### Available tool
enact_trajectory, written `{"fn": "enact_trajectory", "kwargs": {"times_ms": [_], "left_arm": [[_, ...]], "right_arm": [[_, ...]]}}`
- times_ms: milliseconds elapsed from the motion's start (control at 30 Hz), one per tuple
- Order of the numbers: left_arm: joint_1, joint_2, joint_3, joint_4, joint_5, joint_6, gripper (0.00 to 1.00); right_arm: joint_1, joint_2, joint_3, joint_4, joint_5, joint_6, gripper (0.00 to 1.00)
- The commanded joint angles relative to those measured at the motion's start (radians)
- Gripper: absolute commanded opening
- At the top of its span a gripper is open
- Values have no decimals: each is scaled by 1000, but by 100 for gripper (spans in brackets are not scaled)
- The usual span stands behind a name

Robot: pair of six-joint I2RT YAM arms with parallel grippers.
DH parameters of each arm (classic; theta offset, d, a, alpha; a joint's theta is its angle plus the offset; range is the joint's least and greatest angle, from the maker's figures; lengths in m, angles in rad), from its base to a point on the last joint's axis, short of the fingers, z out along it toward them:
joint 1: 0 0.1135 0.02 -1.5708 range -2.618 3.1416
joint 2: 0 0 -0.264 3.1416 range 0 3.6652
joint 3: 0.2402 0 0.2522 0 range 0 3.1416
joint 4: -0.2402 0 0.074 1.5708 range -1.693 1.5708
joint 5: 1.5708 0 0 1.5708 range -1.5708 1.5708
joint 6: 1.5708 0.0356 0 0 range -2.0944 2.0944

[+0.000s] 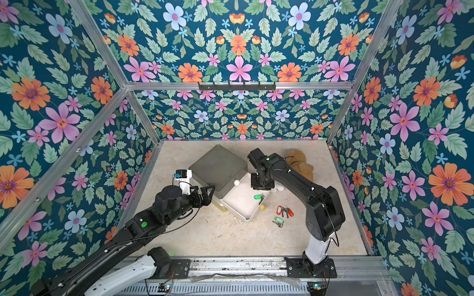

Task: Take the keys out of the drawer
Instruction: Pick up the key from the drawer.

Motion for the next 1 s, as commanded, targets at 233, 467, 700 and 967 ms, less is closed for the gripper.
{"fn": "enact_trajectory", "kwargs": {"times_ms": [233, 467, 700, 967], "left_arm": [[1, 4, 7, 4, -9, 15, 99], [1, 3, 6, 2, -10, 7, 99], [0, -4, 5, -3, -19, 6, 99], [1, 0, 8, -8, -28, 10, 99]], "right_arm": [[11, 23, -19, -44, 76, -20, 39], [11, 42, -27, -32, 81, -30, 37], [10, 60, -31, -28, 80, -34, 33], [16, 85, -6, -67, 99, -40, 30]]}}
